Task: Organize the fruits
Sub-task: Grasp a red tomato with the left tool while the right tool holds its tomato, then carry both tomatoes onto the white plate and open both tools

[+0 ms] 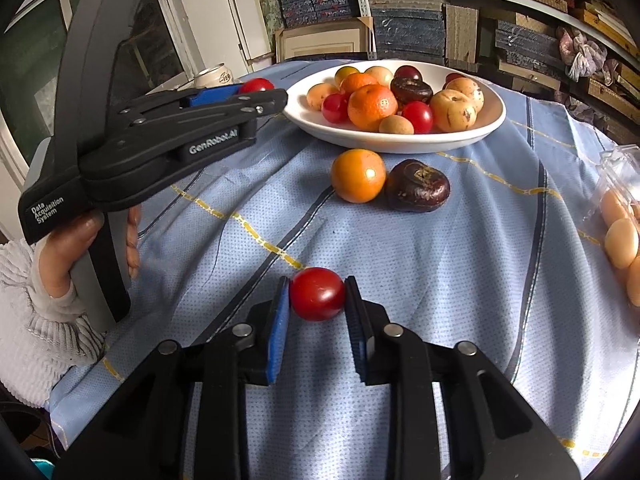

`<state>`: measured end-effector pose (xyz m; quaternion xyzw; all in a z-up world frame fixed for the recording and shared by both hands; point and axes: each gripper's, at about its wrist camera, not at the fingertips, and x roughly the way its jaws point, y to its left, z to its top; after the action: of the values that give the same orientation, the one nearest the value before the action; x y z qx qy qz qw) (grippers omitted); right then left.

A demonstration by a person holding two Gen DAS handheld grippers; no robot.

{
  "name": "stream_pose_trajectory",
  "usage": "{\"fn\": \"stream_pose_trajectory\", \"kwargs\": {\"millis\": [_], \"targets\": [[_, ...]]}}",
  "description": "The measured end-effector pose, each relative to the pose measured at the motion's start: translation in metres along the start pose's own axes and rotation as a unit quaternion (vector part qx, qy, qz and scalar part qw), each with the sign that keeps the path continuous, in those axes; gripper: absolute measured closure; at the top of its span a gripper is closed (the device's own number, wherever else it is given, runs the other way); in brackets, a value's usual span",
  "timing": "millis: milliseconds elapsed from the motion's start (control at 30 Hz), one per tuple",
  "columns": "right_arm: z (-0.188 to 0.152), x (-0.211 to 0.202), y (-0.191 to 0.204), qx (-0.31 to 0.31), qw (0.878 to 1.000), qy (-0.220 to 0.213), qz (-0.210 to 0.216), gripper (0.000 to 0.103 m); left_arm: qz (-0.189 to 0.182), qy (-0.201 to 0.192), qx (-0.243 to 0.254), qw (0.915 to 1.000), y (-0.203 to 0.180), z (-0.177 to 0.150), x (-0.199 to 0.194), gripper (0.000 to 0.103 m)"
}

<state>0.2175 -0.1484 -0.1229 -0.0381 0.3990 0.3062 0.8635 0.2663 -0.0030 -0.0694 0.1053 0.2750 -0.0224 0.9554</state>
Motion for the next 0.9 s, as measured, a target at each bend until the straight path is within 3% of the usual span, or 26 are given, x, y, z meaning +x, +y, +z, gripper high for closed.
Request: {"fn": "stream_pose_trajectory", "kwargs": {"millis": [567,900], "targets": [[0.022,-0.051,-0.019,0.036,0.995,-0.082,-0.031,0.077,0.01,-0.031,-0.007,0.9994,0.009,0.014,-0.014,0.072],[0.086,-0.065,-0.02,0.011,0.992,-0.117,-0.051,0.077,0.023,-0.035,-0.002,0.9991,0.018,0.041,0.005,0.072]]}}
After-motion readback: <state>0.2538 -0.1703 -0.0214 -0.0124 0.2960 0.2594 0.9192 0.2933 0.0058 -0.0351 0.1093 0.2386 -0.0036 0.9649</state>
